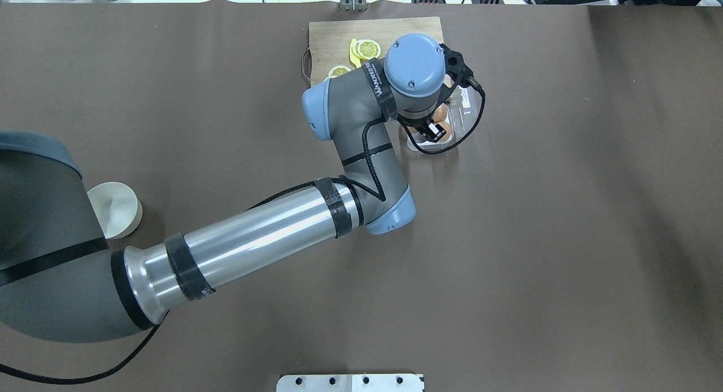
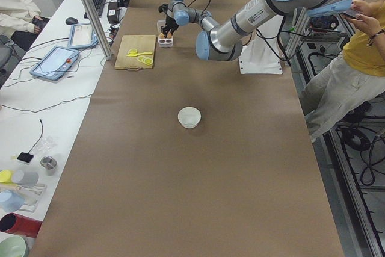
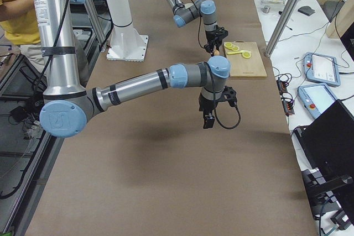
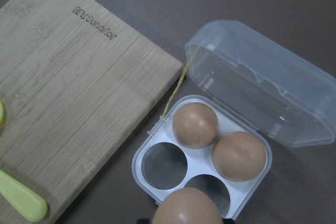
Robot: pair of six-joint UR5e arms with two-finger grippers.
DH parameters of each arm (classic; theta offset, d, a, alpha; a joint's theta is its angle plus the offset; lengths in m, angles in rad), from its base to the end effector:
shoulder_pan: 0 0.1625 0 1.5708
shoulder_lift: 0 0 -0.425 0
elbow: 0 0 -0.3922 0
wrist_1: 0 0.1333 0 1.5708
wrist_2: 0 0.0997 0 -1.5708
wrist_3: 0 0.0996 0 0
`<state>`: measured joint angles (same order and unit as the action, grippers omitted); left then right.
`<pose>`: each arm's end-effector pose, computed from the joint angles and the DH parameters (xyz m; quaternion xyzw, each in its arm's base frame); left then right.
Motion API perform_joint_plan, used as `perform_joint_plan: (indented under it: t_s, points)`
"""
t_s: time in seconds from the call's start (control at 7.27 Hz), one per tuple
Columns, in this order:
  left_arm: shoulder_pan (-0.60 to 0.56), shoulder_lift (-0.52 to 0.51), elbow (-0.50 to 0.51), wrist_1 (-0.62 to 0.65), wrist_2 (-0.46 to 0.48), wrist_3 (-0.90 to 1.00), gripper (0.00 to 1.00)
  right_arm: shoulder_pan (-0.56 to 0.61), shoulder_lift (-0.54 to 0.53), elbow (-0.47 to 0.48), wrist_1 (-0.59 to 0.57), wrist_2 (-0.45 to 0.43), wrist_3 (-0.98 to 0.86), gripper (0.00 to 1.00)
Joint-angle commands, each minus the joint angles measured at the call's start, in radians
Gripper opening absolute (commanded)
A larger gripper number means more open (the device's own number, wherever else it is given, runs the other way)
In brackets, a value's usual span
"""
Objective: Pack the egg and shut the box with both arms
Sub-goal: 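Lower the held egg into an empty cup of the egg box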
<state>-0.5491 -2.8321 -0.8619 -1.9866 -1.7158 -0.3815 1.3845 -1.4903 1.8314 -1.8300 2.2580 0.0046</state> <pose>0.6855 -0.5588 0.0599 0.3132 0.3486 0.3098 0.8273 -0.0255 -0.5136 0.5235 0.0063 -0.3387 -0.0991 0.9356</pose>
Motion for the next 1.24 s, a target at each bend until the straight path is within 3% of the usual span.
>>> perform_joint_plan:
  t_s: [0.0,1.1]
  points:
    - [0.02,-0.01,0.03,-0.006,0.037,0.012,0.19,0.001,0.001,-0.003,0.0,0.002,0.0,1.0]
    - [0.017,-0.036,0.061,-0.049,0.186,0.039,0.2,-0.001,0.001,-0.004,-0.002,0.002,-0.002,1.0]
